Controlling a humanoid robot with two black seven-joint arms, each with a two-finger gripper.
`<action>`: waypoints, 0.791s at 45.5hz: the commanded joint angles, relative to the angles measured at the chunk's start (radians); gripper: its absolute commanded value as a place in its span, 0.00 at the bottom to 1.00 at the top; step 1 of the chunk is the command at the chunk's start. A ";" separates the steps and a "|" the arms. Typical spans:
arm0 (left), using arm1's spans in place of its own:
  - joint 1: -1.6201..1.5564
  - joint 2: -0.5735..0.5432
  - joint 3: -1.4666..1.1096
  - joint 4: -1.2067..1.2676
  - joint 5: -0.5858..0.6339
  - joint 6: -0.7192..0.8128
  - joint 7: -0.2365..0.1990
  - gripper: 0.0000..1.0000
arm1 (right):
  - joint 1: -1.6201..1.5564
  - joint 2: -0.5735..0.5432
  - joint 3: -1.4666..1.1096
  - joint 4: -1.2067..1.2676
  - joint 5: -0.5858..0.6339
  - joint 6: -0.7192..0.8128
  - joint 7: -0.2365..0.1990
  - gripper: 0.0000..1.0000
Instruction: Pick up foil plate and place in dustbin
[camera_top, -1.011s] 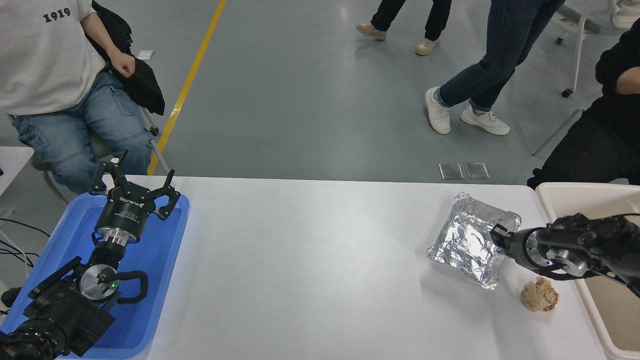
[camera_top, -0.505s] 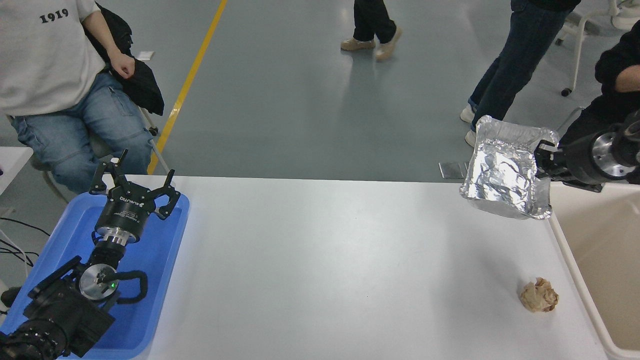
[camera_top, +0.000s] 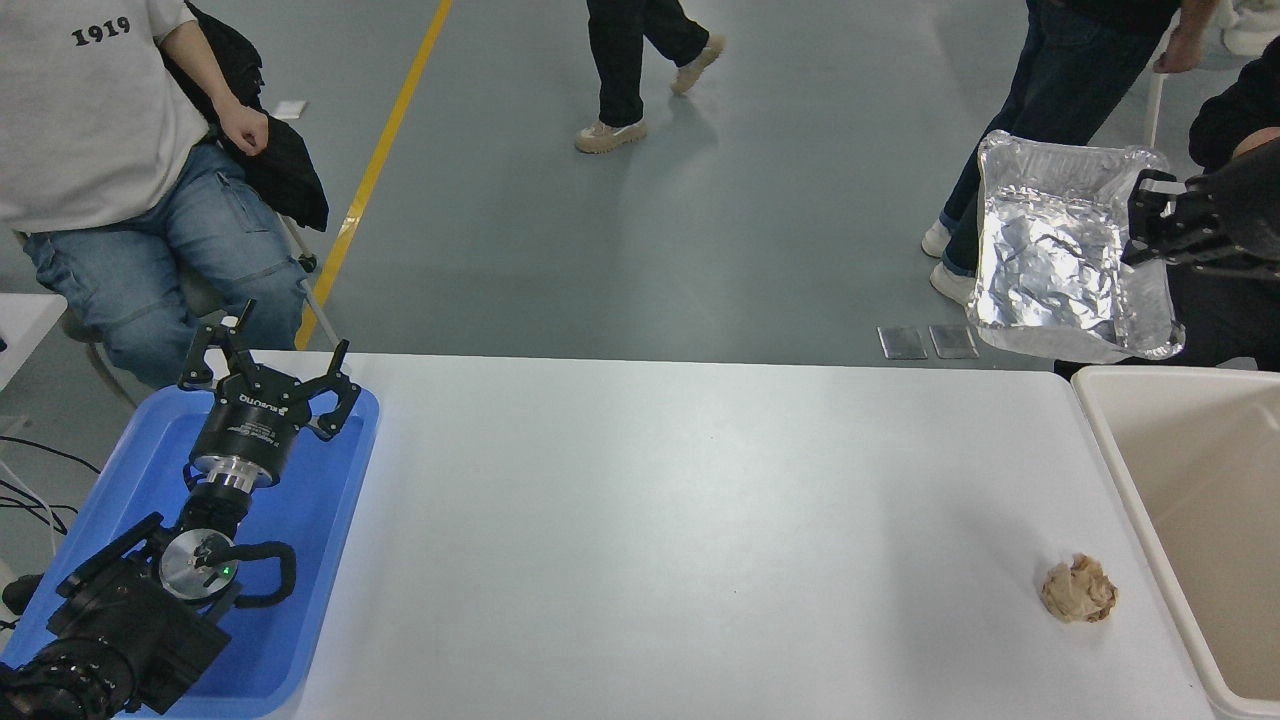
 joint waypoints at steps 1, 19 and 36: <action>0.000 0.000 0.000 0.000 0.000 0.000 0.000 1.00 | 0.034 -0.001 -0.015 0.010 -0.005 0.013 -0.003 0.00; 0.000 0.000 0.000 0.000 0.000 0.000 0.000 1.00 | 0.026 -0.001 -0.015 0.010 -0.005 0.012 -0.003 0.00; 0.000 0.000 0.000 0.000 0.000 0.000 0.000 1.00 | 0.017 -0.003 -0.015 0.010 -0.005 0.010 -0.003 0.00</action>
